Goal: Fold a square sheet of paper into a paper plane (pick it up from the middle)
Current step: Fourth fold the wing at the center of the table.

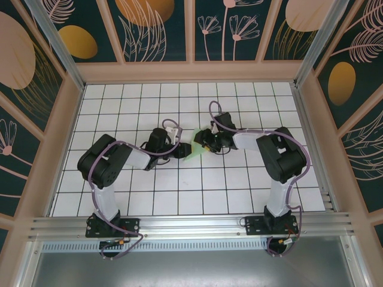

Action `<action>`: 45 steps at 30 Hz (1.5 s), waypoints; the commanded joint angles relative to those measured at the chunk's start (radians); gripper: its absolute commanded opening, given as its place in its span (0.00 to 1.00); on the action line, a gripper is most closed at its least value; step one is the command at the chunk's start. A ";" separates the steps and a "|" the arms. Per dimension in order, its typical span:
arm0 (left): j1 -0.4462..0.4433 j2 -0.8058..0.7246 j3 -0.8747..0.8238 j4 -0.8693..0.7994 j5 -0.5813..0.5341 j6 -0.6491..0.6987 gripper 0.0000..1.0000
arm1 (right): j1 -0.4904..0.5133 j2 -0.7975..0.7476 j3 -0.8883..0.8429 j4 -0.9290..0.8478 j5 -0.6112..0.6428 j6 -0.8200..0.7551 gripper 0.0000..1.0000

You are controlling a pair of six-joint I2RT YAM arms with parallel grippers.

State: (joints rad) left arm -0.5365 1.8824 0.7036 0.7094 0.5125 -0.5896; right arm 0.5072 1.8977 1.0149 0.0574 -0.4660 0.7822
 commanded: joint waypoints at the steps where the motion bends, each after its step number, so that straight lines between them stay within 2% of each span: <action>1: 0.025 -0.050 -0.009 -0.031 -0.008 -0.015 0.41 | 0.010 0.066 0.020 -0.137 0.132 -0.036 0.54; 7: 0.044 -0.097 -0.015 -0.036 0.007 -0.080 0.43 | 0.020 0.099 0.063 -0.254 0.204 -0.028 0.55; 15: 0.044 -0.108 0.037 -0.114 0.034 -0.131 0.35 | 0.031 0.136 0.102 -0.371 0.285 -0.006 0.53; 18: 0.044 -0.062 0.103 -0.217 0.092 -0.127 0.32 | 0.031 0.150 0.106 -0.389 0.287 -0.003 0.49; 23: 0.037 -0.030 0.109 -0.174 0.153 -0.154 0.27 | 0.034 0.167 0.113 -0.421 0.300 0.008 0.47; 30: 0.021 -0.003 0.140 -0.233 0.149 -0.126 0.19 | 0.034 0.189 0.120 -0.442 0.293 0.003 0.47; 45: 0.020 0.058 0.178 -0.332 0.101 -0.090 0.11 | 0.027 0.235 0.167 -0.482 0.258 -0.041 0.51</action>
State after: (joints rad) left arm -0.5125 1.9228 0.8581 0.4198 0.6247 -0.7078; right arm 0.5480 1.9926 1.2385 -0.2802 -0.3340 0.7746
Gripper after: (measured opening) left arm 0.117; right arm 0.509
